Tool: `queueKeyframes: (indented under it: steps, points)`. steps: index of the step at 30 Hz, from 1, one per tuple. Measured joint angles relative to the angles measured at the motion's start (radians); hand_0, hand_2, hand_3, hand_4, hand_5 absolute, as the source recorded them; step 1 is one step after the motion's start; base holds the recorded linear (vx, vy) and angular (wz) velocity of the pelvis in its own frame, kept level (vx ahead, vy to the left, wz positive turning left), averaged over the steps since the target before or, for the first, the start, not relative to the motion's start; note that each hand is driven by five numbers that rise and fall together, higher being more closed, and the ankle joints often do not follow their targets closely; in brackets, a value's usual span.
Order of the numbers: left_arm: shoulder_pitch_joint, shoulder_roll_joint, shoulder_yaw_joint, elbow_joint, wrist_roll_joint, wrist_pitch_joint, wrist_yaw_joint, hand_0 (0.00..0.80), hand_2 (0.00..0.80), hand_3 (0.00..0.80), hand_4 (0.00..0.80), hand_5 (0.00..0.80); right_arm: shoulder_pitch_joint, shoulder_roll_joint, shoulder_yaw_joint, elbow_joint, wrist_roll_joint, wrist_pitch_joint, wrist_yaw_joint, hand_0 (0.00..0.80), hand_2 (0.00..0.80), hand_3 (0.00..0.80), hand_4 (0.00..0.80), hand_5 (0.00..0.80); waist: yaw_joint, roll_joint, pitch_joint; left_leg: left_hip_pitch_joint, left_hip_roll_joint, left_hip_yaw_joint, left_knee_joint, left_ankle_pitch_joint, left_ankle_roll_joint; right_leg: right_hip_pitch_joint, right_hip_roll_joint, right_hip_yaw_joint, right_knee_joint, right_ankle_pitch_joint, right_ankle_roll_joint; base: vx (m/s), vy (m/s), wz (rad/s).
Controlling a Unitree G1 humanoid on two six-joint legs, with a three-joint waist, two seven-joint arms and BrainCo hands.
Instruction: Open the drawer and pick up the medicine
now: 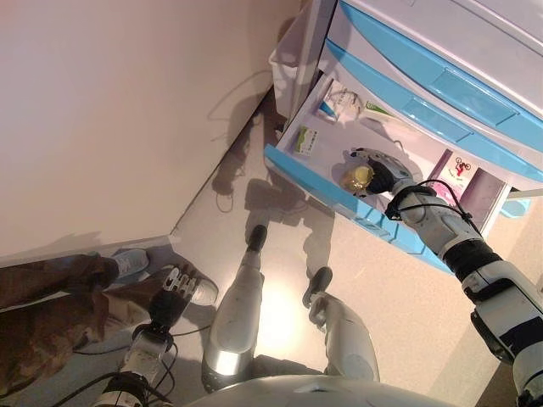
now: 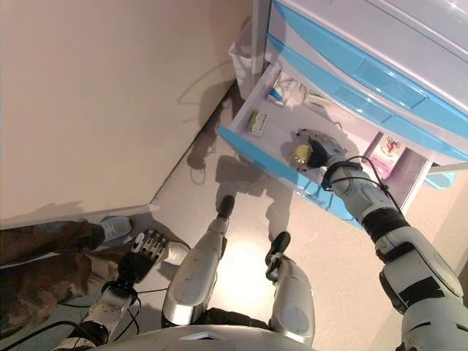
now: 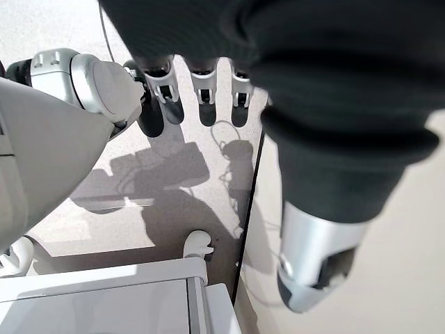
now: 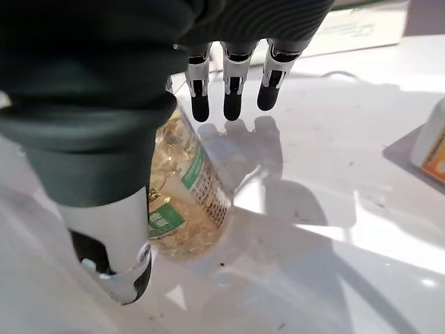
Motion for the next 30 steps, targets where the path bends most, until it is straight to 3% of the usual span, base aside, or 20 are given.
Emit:
queueKeyframes:
  steps: [4, 6, 8, 30]
  points:
    - [0.000, 0.000, 0.000, 0.000, 0.001, 0.000, 0.000, 0.000, 0.000, 0.000, 0.000, 0.000, -0.006, 0.000, 0.003, -0.003, -0.004, -0.002, 0.011, 0.000, 0.000, 0.000, 0.000, 0.000, 0.001, -0.001, 0.000, -0.001, 0.000, -0.001, 0.000, 0.000, 0.000, 0.000, 0.000, -0.001, -0.001, 0.000, 0.000, 0.000, 0.000, 0.00]
    - [0.000, 0.000, 0.000, 0.000, 0.001, 0.000, 0.000, 0.000, 0.000, 0.000, 0.000, 0.000, -0.007, 0.000, 0.008, -0.003, -0.004, -0.002, 0.011, 0.270, 0.270, 0.270, 0.270, 0.270, 0.000, -0.001, 0.000, -0.001, 0.000, -0.001, 0.000, 0.000, 0.000, 0.000, 0.000, -0.001, -0.001, 0.000, 0.000, 0.000, 0.000, 0.00]
    - [0.000, 0.000, 0.000, 0.000, 0.001, 0.000, 0.000, 0.000, 0.000, 0.000, 0.000, 0.000, -0.007, 0.000, 0.009, -0.003, -0.005, -0.001, 0.011, 0.800, 0.800, 0.800, 0.800, 0.800, 0.000, -0.001, 0.000, -0.001, 0.000, -0.001, 0.000, 0.000, 0.000, 0.000, 0.000, -0.001, -0.001, 0.000, 0.000, 0.000, 0.000, 0.00]
    - [-0.002, 0.004, 0.000, 0.000, 0.001, 0.000, 0.000, 0.000, 0.000, 0.000, 0.000, 0.000, -0.012, 0.000, 0.010, -0.005, -0.009, -0.006, 0.012, 0.800, 0.800, 0.800, 0.800, 0.800, 0.000, -0.004, 0.002, 0.000, 0.000, -0.001, 0.000, 0.000, 0.000, 0.000, 0.000, -0.001, 0.000, 0.000, 0.000, 0.000, 0.000, 0.00]
